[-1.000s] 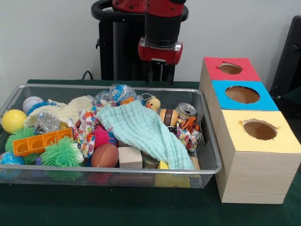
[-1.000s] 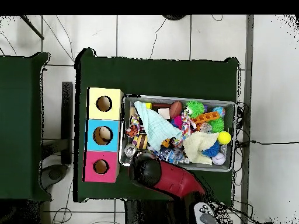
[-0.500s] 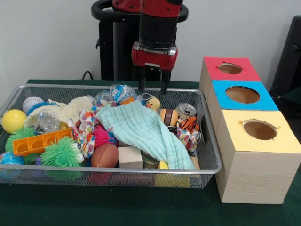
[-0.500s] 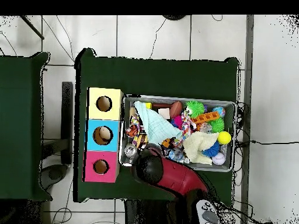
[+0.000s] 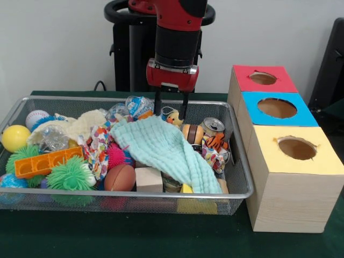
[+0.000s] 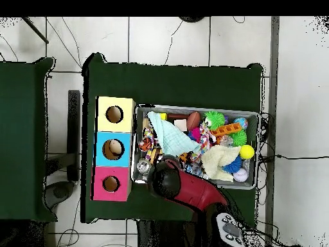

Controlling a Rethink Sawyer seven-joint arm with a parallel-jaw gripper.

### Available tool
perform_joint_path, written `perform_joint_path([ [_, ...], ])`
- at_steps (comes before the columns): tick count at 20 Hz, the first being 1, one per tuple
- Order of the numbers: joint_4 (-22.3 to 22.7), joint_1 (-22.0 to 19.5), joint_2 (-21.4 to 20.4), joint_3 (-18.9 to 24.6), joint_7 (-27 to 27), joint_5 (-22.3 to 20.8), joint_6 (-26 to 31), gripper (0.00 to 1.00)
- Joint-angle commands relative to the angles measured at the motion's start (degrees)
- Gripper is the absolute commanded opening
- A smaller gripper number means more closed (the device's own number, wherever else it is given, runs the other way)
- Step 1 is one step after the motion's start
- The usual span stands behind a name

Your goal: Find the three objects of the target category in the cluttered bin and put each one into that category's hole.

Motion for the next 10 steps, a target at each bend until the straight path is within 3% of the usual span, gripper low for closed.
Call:
perform_joint_path([
  [1,-5.7,-1.8,6.3,3.0,8.8,-1.1,-4.7,1.00],
  [10,-8.0,0.0,12.0,1.3,8.6,0.3,-3.3,1.00],
])
